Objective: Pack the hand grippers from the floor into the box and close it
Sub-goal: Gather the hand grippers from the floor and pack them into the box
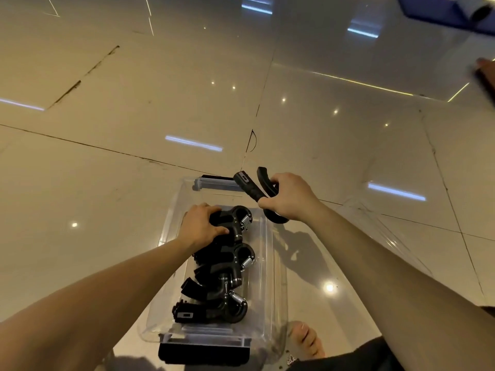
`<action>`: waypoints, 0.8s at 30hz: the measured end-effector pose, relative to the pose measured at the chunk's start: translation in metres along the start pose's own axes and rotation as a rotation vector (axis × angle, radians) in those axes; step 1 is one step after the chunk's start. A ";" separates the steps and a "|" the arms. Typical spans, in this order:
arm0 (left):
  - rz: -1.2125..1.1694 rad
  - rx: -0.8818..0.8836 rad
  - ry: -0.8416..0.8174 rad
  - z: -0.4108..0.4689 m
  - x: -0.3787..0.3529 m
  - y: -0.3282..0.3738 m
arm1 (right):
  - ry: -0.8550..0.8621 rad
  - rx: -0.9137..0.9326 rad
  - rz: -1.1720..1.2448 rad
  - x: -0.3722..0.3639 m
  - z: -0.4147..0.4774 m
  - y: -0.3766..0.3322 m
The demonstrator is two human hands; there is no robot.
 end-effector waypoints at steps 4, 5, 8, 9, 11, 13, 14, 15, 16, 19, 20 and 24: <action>-0.029 -0.011 0.006 -0.003 0.013 0.010 | -0.003 -0.005 -0.001 0.004 -0.004 -0.003; -0.066 -0.016 0.029 -0.003 0.022 0.015 | -0.006 -0.004 0.000 0.005 -0.005 -0.003; -0.175 -0.100 0.161 -0.004 0.064 0.037 | -0.008 -0.004 0.006 0.010 -0.007 -0.006; -0.170 -0.158 0.201 -0.006 0.078 0.046 | -0.010 -0.002 0.014 0.011 -0.008 -0.008; -0.122 -0.275 0.221 -0.011 0.097 0.062 | -0.018 0.016 0.035 0.015 -0.011 -0.016; -0.077 -0.354 0.190 -0.017 0.106 0.072 | -0.035 0.056 0.061 0.018 -0.014 -0.028; -0.065 -0.377 0.185 -0.020 0.109 0.076 | -0.051 0.079 0.079 0.019 -0.016 -0.034; -0.061 -0.393 0.196 -0.022 0.114 0.078 | -0.067 0.098 0.103 0.019 -0.019 -0.040; -0.064 -0.405 0.214 -0.024 0.119 0.080 | -0.081 0.113 0.131 0.020 -0.021 -0.046; -0.071 -0.455 0.231 -0.030 0.133 0.082 | -0.127 0.124 0.222 0.021 -0.028 -0.056; -0.056 -0.475 0.222 -0.032 0.136 0.082 | -0.149 0.123 0.251 0.022 -0.031 -0.058; -0.051 -0.482 0.213 -0.039 0.148 0.078 | -0.176 0.118 0.408 0.030 -0.037 -0.061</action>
Point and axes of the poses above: each hand's wrist, its own z-axis towards the middle knuckle, its own x-axis out of the back of the hand, y = z × x, the point moved 6 cm from there along z, towards the middle knuckle, and after that the axes turned 9 degrees about y, right-handed, at the moved point
